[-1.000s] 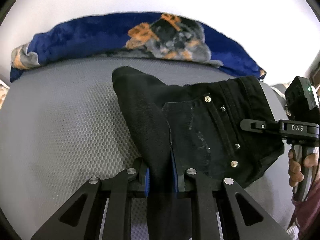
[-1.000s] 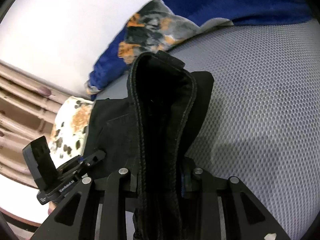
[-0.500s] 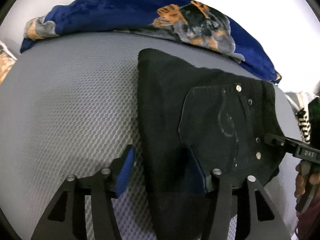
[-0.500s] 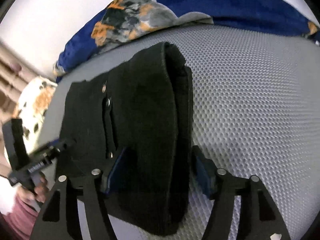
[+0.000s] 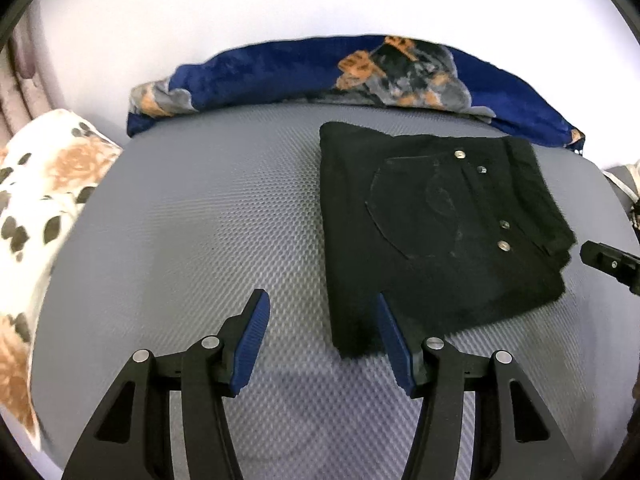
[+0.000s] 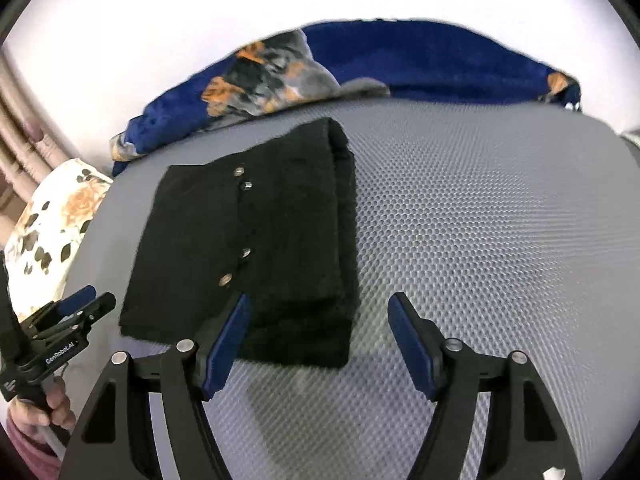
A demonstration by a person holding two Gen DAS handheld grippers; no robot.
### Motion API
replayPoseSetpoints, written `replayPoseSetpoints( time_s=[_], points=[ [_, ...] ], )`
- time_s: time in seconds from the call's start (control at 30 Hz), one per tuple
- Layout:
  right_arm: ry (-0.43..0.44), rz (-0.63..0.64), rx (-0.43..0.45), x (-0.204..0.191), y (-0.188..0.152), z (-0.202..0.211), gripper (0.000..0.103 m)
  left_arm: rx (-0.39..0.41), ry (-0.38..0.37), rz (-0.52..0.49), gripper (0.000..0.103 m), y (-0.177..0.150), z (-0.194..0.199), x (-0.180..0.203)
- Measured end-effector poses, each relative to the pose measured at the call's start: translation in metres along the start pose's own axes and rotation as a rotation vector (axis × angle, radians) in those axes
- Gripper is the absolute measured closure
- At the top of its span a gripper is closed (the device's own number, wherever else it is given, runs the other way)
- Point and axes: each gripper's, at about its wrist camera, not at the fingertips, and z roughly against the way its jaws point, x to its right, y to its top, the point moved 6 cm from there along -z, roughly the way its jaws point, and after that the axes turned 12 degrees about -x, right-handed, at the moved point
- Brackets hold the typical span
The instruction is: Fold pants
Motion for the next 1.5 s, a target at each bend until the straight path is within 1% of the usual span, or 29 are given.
replayPoseSetpoints(
  time_s=[0.07,0.17,0.3,0.37,0.43,0.47,0.67,0.83,0.97,1.07,1.5],
  points=[
    [-0.013,0.014,0.024,-0.011,-0.008,0.009,0.03,0.015,0.007,0.006,0.047,-0.007,0.01,0.002],
    [-0.049,0.037,0.07,-0.028,-0.02,0.022,0.028,0.03,0.013,0.013,0.047,-0.02,0.025,0.004],
    [-0.073,0.048,0.125,-0.047,-0.035,0.039,0.022,0.058,0.05,0.006,0.047,-0.034,0.042,0.006],
    [-0.087,0.06,0.142,-0.056,-0.041,0.045,0.019,0.067,0.054,0.009,0.047,-0.039,0.047,0.006],
    [-0.097,0.071,0.157,-0.065,-0.046,0.049,0.018,0.074,0.049,0.018,0.047,-0.045,0.053,0.006],
    [-0.107,0.073,0.166,-0.069,-0.05,0.051,0.015,0.077,0.047,0.021,0.047,-0.047,0.055,0.006],
    [-0.124,0.063,0.185,-0.082,-0.063,0.055,0.009,0.096,0.054,0.024,0.047,-0.058,0.065,0.006],
    [-0.155,0.048,0.201,-0.084,-0.07,0.057,0.008,0.097,0.053,0.032,0.047,-0.063,0.068,0.005],
    [-0.151,0.031,0.204,-0.083,-0.073,0.058,0.007,0.1,0.055,0.033,0.047,-0.065,0.069,0.005],
    [-0.164,0.022,0.21,-0.082,-0.074,0.059,0.006,0.102,0.061,0.035,0.047,-0.066,0.069,0.005],
    [-0.196,0.078,0.228,-0.094,-0.08,0.059,0.006,0.1,0.078,0.037,0.047,-0.073,0.068,0.007]
  ],
)
